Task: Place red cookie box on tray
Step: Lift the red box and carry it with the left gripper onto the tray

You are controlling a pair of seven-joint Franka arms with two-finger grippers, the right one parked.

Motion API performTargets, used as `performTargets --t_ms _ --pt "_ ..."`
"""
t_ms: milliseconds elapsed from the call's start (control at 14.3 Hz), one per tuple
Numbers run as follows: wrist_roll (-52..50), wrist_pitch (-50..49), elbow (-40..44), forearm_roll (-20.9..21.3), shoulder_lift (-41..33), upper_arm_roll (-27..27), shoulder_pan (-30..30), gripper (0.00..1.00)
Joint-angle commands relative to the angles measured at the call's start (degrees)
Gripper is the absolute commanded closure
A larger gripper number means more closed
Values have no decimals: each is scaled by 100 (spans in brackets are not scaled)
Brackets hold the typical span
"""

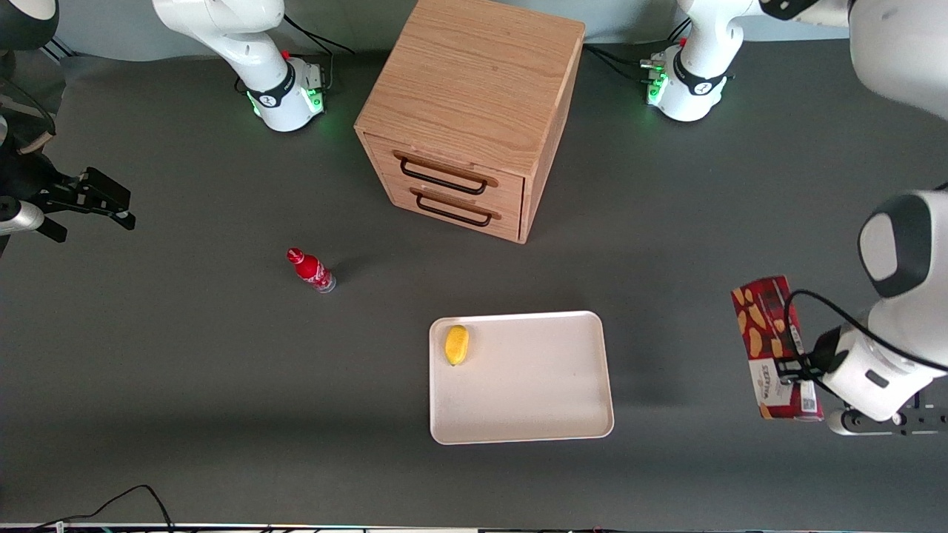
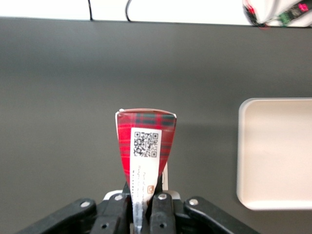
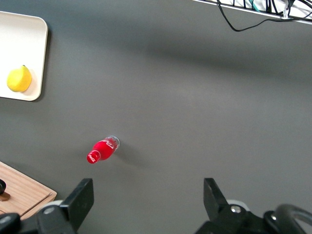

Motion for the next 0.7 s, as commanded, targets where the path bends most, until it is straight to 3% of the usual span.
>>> performTargets --t_ms 0,350,630 --pt "-989 -544 447 2 1 -78 -548 100" --pt "-2134 103 414 72 281 -34 -1463 100" --pt "-2241 920 387 379 1045 -26 -1807 100"
